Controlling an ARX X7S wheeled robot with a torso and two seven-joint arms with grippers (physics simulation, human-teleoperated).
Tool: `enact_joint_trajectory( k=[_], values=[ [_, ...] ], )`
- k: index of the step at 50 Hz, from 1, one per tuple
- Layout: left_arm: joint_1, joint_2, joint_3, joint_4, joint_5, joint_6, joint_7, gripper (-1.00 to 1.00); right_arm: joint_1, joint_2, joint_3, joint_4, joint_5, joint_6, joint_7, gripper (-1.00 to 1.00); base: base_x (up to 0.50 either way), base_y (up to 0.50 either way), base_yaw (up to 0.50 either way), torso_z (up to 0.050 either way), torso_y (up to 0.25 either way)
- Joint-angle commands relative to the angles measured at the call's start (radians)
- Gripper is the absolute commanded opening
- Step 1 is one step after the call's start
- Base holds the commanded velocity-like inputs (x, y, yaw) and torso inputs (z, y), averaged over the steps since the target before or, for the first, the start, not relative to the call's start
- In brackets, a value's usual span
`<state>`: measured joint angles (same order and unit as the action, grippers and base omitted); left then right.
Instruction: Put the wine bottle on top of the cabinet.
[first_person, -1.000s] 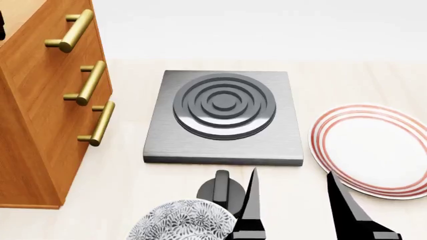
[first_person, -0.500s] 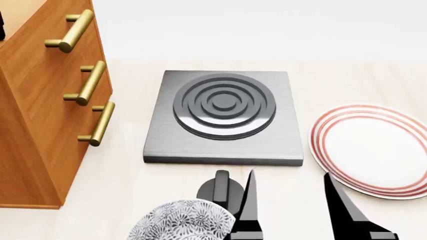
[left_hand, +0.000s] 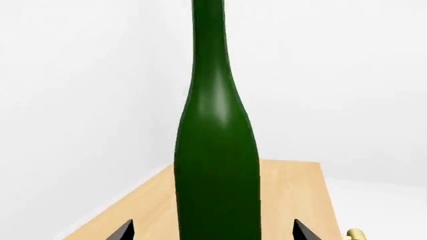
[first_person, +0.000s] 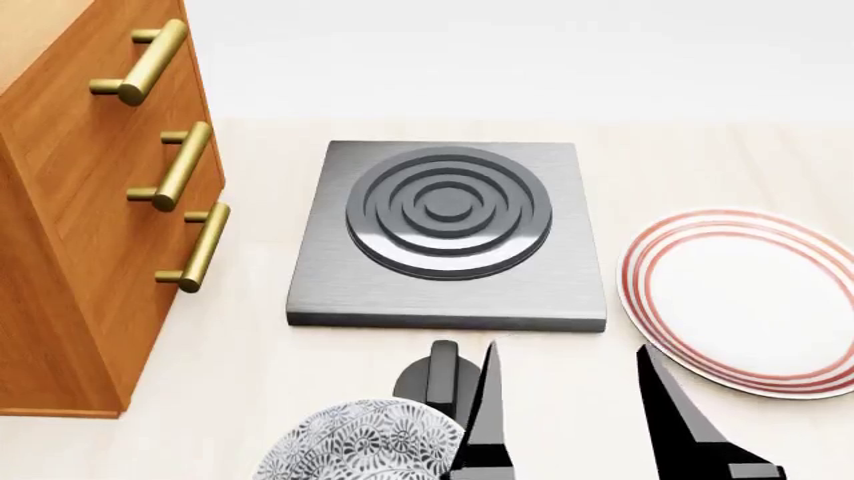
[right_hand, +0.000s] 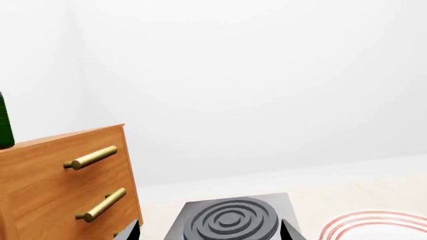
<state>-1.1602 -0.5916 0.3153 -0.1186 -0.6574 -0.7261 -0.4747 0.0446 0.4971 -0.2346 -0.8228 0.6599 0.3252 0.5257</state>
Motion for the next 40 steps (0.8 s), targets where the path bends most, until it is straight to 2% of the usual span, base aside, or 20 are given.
enact_joint_trajectory(
  k=[1, 3, 9, 12, 16, 20, 25, 29, 34, 40],
  values=[
    [0.193, -0.084, -0.082, 0.419, -0.048, -0.01, -0.094, 1.0, 0.001, -0.022, 0.005, -0.01, -0.028, 0.005, -0.021, 1.0, 0.0, 0.0, 0.0, 0.0, 0.0],
    [0.241, -0.081, -0.115, 0.46, -0.071, 0.002, -0.119, 1.0, 0.003, -0.024, 0.0, -0.007, -0.031, 0.005, -0.023, 1.0, 0.0, 0.0, 0.0, 0.0, 0.0],
    [0.384, -0.119, -0.108, 0.669, -0.048, 0.01, -0.2, 1.0, 0.003, -0.015, 0.01, -0.02, -0.019, 0.008, -0.015, 1.0, 0.0, 0.0, 0.0, 0.0, 0.0],
    [0.496, -0.104, -0.148, 0.728, -0.081, 0.089, -0.191, 1.0, 0.001, -0.016, 0.01, -0.015, -0.024, 0.002, -0.016, 1.0, 0.0, 0.0, 0.0, 0.0, 0.0],
    [0.55, -0.111, -0.135, 0.823, -0.077, 0.087, -0.221, 1.0, 0.002, -0.019, -0.006, -0.018, -0.033, 0.005, -0.016, 1.0, 0.0, 0.0, 0.0, 0.0, 0.0],
    [0.631, -0.099, -0.075, 0.863, -0.031, 0.121, -0.208, 1.0, 0.007, -0.021, -0.014, -0.013, -0.037, 0.007, -0.018, 1.0, 0.0, 0.0, 0.0, 0.0, 0.0],
    [0.741, -0.04, -0.035, 0.851, 0.0, 0.225, -0.182, 1.0, 0.005, -0.018, -0.017, -0.017, -0.038, 0.008, -0.015, 1.0, 0.0, 0.0, 0.0, 0.0, 0.0],
    [0.805, -0.032, 0.07, 0.878, 0.124, 0.243, -0.194, 1.0, 0.008, -0.016, -0.014, -0.014, -0.037, 0.006, -0.015, 1.0, 0.0, 0.0, 0.0, 0.0, 0.0],
    [0.864, -0.025, 0.135, 0.88, 0.192, 0.281, -0.19, 1.0, 0.008, -0.017, -0.021, -0.011, -0.041, 0.005, -0.017, 1.0, 0.0, 0.0, 0.0, 0.0, 0.0],
    [0.924, -0.012, 0.151, 0.858, 0.19, 0.351, -0.17, 1.0, 0.01, -0.014, -0.022, -0.015, -0.04, 0.007, -0.013, 1.0, 0.0, 0.0, 0.0, 0.0, 0.0]
  ],
)
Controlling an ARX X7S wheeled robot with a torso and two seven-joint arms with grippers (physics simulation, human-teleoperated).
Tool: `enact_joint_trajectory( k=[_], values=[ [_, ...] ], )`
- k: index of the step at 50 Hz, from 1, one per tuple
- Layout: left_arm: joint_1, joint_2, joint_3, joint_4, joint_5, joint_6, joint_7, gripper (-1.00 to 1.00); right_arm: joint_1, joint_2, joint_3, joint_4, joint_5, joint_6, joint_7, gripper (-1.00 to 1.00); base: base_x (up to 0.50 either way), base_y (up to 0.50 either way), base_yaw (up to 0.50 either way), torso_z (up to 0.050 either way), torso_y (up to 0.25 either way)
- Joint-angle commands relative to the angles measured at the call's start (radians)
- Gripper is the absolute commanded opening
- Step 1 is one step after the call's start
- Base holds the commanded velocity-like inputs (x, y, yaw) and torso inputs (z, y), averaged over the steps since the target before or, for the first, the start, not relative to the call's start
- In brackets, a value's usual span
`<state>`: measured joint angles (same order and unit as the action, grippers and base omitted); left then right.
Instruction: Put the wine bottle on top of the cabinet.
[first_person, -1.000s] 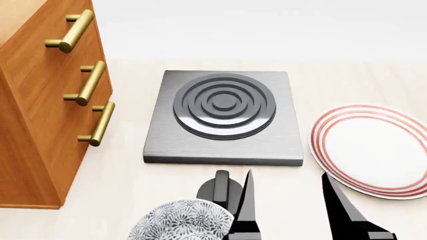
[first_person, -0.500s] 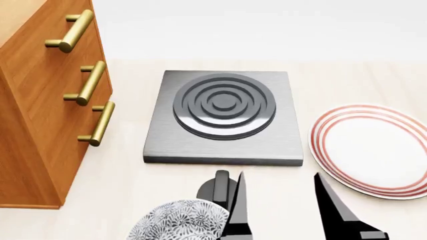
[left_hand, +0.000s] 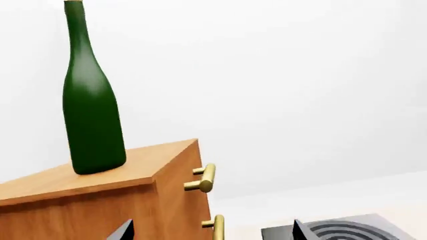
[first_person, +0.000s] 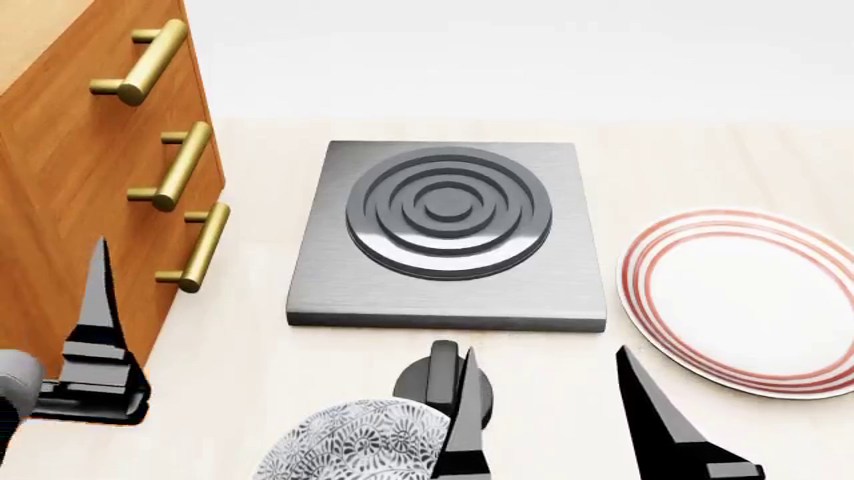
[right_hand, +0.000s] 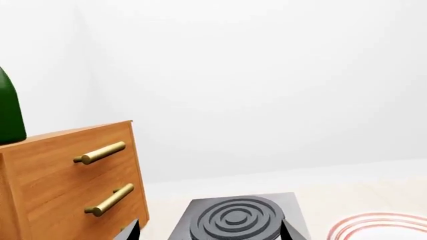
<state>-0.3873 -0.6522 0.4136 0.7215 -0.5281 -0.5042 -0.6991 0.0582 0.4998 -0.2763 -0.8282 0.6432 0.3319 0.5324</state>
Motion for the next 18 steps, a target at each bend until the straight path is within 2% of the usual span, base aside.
enact_joint_trajectory(
  k=[1, 8, 18],
  values=[
    [0.157, 0.049, 0.061, 0.01, 0.071, 0.136, 0.057, 1.0, -0.002, -0.016, 0.02, -0.01, -0.022, 0.001, -0.019, 1.0, 0.0, 0.0, 0.0, 0.0, 0.0],
    [0.23, 0.043, 0.114, -0.035, 0.135, 0.193, 0.072, 1.0, 0.0, -0.007, 0.03, -0.021, -0.012, 0.003, -0.012, 1.0, 0.0, 0.0, 0.0, 0.0, 0.0],
    [0.219, 0.051, 0.12, -0.043, 0.133, 0.186, 0.073, 1.0, 0.0, -0.006, 0.022, -0.021, -0.017, 0.003, -0.009, 1.0, 0.0, 0.0, 0.0, 0.0, 0.0]
  ],
)
